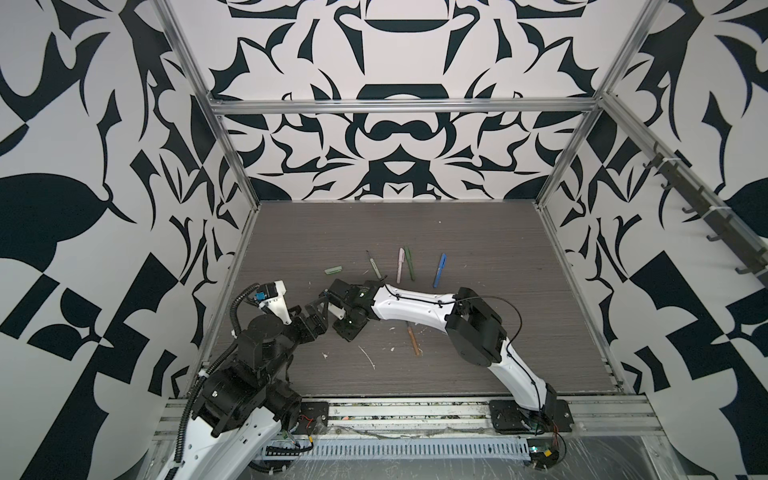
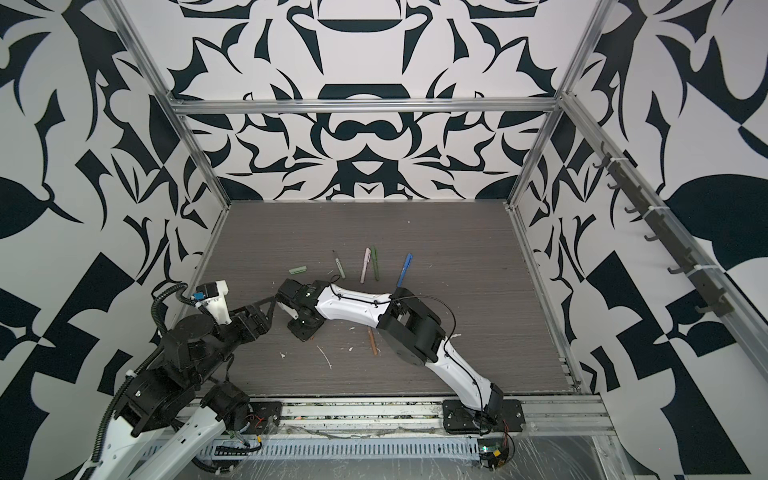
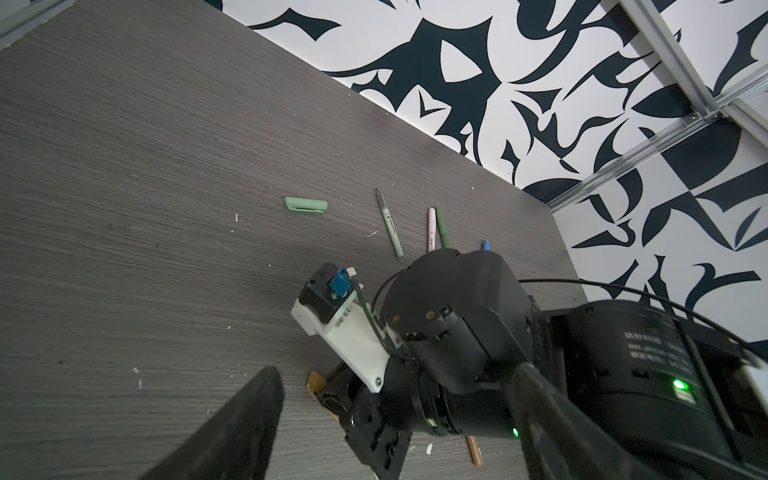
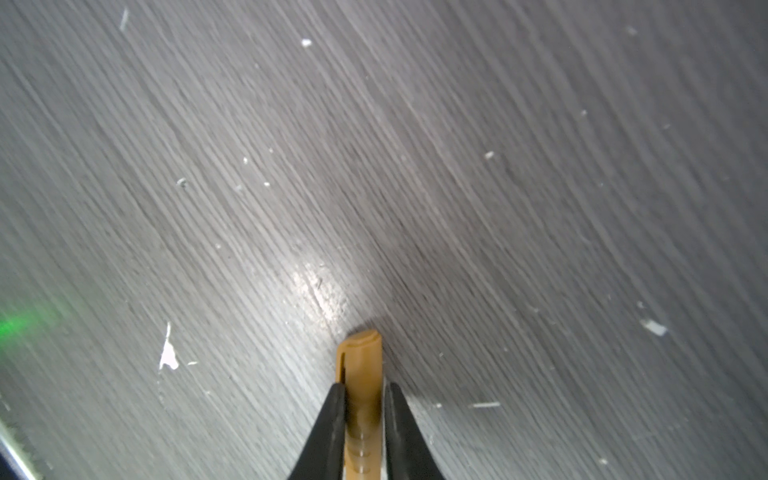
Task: Insert the pens into the pen caps
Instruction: 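Lower the right gripper onto the orange-brown cap and close on it, then lift the orange-brown cap with the right gripper while the left grasps the orange-brown pen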
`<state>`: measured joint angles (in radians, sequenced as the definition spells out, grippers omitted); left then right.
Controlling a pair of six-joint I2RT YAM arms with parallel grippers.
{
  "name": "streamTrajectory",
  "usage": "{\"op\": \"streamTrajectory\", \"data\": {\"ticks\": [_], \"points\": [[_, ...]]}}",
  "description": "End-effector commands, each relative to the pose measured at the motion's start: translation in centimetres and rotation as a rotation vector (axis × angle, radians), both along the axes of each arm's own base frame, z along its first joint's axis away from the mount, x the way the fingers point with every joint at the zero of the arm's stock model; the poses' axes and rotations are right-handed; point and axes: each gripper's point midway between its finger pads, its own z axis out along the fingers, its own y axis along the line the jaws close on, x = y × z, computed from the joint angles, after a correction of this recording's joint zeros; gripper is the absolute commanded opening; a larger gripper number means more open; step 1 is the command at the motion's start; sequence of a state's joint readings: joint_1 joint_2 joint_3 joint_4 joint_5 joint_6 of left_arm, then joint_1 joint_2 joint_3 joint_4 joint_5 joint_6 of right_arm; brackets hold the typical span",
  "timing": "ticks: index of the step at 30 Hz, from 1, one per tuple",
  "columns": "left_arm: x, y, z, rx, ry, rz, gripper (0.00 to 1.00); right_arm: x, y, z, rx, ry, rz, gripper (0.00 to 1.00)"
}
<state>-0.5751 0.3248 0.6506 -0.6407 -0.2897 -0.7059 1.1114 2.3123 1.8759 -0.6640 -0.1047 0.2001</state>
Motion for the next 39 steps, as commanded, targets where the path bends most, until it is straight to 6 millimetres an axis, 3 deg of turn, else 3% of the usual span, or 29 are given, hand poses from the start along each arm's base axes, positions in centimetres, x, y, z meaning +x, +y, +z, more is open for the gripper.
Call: {"op": "streamTrajectory", "data": {"ticks": [1, 10, 17, 27, 33, 38, 39], "points": [[0.0, -0.1, 0.7, -0.004, -0.013, -0.008, 0.89, -0.4, -0.4, -0.7, -0.017, 0.018, -0.002, 0.21], [0.0, -0.2, 0.6, -0.003, -0.009, -0.011, 0.89, -0.9, -0.6, -1.4, -0.024, 0.039, -0.012, 0.21], [0.0, -0.1, 0.5, -0.001, -0.011, -0.009, 0.89, -0.7, -0.8, -1.0, -0.018, 0.019, -0.029, 0.15], [0.4, -0.2, 0.7, 0.004, -0.018, -0.007, 0.89, 0.2, 0.0, 5.7, 0.17, -0.083, -0.061, 0.11], [0.8, -1.0, 0.0, 0.009, 0.004, -0.026, 0.88, 2.4, -2.8, 7.3, 0.188, -0.155, -0.141, 0.1], [1.7, -2.5, -1.7, -0.005, 0.088, -0.057, 0.86, 4.9, -8.2, 7.7, 0.204, -0.184, -0.285, 0.09], [1.9, -2.9, -2.3, 0.0, 0.116, -0.066, 0.82, 5.6, -9.8, 7.9, 0.21, -0.193, -0.326, 0.09]]}}
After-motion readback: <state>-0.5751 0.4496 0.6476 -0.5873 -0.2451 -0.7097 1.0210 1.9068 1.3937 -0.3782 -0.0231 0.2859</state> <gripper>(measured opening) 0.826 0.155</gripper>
